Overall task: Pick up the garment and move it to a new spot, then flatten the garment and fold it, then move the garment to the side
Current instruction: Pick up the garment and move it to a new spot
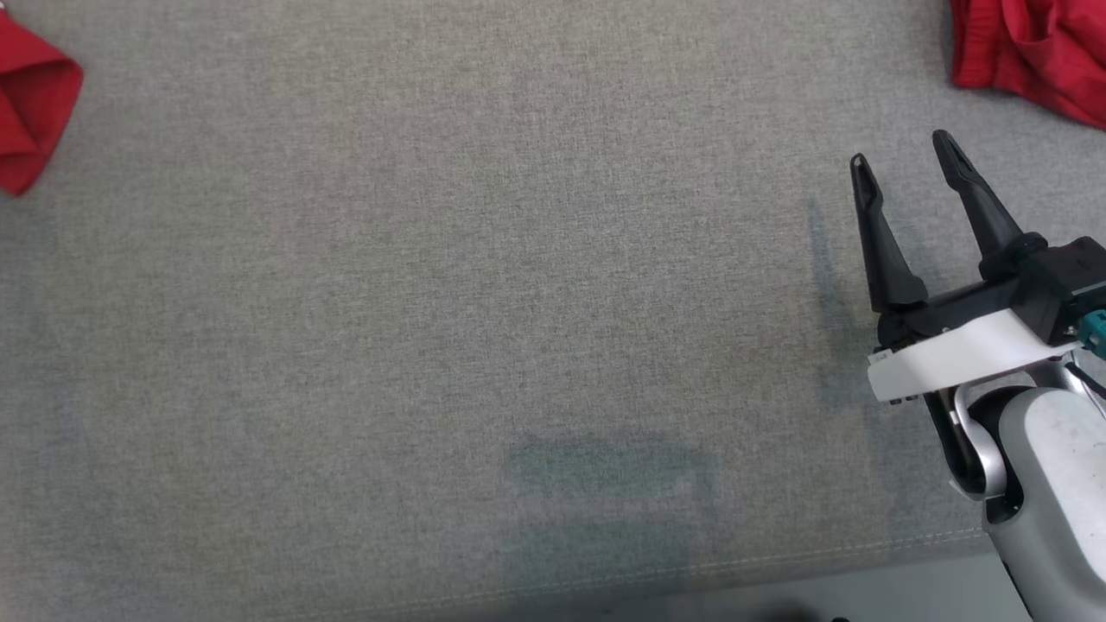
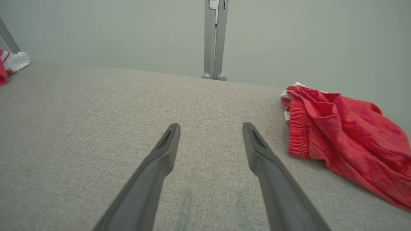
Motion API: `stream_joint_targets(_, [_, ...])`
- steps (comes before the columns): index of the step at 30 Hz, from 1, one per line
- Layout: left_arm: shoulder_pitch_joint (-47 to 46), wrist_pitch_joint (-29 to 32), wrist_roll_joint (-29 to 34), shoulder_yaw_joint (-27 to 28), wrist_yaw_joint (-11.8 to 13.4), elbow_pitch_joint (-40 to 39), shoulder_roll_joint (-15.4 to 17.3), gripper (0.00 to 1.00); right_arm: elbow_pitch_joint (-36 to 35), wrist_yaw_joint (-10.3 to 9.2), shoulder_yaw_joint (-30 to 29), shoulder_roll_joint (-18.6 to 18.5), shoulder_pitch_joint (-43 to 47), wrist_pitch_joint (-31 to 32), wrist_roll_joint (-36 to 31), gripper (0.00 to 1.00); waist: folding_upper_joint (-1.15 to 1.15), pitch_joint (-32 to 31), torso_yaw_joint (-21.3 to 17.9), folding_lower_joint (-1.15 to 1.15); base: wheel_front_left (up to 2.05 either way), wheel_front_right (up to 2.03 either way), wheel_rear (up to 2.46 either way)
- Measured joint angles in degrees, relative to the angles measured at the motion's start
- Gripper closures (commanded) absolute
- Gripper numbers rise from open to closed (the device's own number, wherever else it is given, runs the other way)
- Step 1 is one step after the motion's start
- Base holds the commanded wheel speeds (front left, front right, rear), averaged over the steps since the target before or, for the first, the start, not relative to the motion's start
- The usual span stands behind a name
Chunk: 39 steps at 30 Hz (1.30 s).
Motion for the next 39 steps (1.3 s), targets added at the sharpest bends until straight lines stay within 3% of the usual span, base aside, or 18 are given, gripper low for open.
stream_joint_targets(7, [-0.95,-2.26,3.67,4.1,0.08,7.16,-0.03,0.0,-0.26,-0.34,-0.86,-0.44,-0.87,-0.1,-0.37,0.0,0.0,5.66,-1.16,0.0,0.0,0.0,0.0])
stream_joint_targets(14, [-1.0,-3.04,6.55,5.8,0.09,12.5,-0.33,0.0,-0.04,-0.34,-0.69,-0.38,-1.76,-0.11,-0.48,0.0,0.0,6.35,-0.65,0.0,0.0,0.0,0.0])
stream_joint_targets(15, [-1.02,-3.04,6.55,5.69,0.09,13.03,-0.49,0.22,-0.04,-0.34,-0.64,-0.34,-1.88,-0.11,-0.51,0.0,0.0,6.32,-0.6,0.0,0.0,0.0,0.0])
stream_joint_targets(16, [-1.04,-3.04,6.55,5.52,0.09,13.36,-0.79,0.62,-0.03,-0.34,-0.56,-0.33,-1.91,-0.11,-0.54,0.0,0.0,6.3,-0.56,0.0,0.0,0.0,0.0])
stream_joint_targets(17, [-1.08,-3.09,6.55,5.31,0.09,13.5,-1.11,0.62,0.02,-0.34,-0.47,-0.33,-1.91,-0.11,-0.54,0.0,0.0,6.28,-0.54,0.0,0.0,0.0,0.0])
stream_joint_targets(19, [-1.28,-3.14,6.54,4.66,0.09,13.61,-1.9,1.0,0.1,-0.33,-0.35,-0.33,-1.91,-0.11,-0.54,0.0,0.0,6.26,-0.54,0.0,0.0,0.0,0.0])
stream_joint_targets(29, [-3.3,-9.28,6.54,2.25,-0.24,14.81,-4.07,1.0,2.52,-0.34,-0.64,-0.08,-2.03,-0.98,-0.64,0.0,0.0,4.22,-0.55,0.0,0.0,0.0,0.0])
stream_joint_targets(39, [-6.24,-16.5,4.44,-3.91,-8.89,10.84,-10.36,1.0,5.64,-0.34,-1.79,0.6,-3.06,-3.38,-0.41,0.0,0.0,-1.22,0.35,0.0,0.0,0.0,0.0])
